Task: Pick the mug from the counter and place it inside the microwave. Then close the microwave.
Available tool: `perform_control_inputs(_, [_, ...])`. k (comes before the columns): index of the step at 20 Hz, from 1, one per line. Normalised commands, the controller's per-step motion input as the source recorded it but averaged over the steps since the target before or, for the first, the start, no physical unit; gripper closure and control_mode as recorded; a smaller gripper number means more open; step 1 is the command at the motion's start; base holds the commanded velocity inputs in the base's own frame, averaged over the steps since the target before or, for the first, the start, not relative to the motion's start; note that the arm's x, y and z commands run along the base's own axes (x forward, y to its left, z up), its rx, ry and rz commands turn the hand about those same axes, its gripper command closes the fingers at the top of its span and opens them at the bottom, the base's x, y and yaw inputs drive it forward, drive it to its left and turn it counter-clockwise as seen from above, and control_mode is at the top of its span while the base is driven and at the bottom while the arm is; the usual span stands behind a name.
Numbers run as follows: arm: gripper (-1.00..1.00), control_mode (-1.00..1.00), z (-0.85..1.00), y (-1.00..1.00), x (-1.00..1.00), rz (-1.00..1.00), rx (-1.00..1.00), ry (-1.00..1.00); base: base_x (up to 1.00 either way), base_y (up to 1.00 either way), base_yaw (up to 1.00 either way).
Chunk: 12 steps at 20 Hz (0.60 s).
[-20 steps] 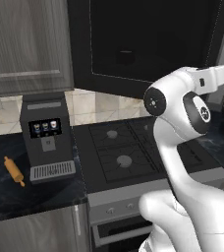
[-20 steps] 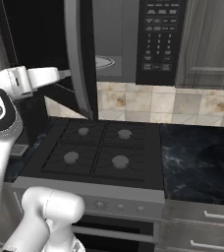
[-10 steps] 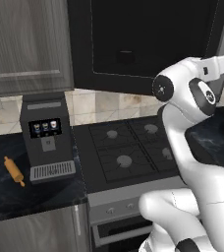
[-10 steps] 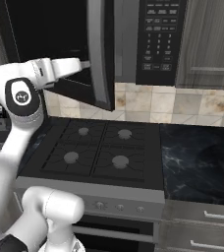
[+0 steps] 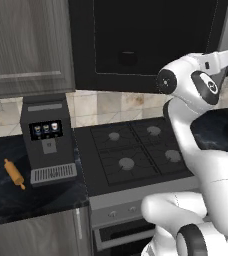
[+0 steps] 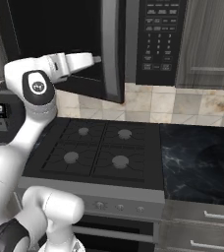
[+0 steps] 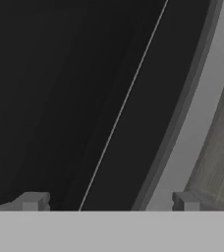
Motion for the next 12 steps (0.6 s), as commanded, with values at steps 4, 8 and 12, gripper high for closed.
perform_control_inputs(4, [-1.0,-1.0,0.04,-0.2,0.41,0.0,0.03,0.0,0.0,0.0,0.0])
perform_control_inputs(8, [-1.0,-1.0,0.01,-0.22,0.42,0.0,0.06,0.01,0.0,0.0,0.0])
perform_control_inputs(12, [-1.0,-1.0,0.05,-0.22,0.37,0.0,0.05,0.01,0.0,0.0,0.0])
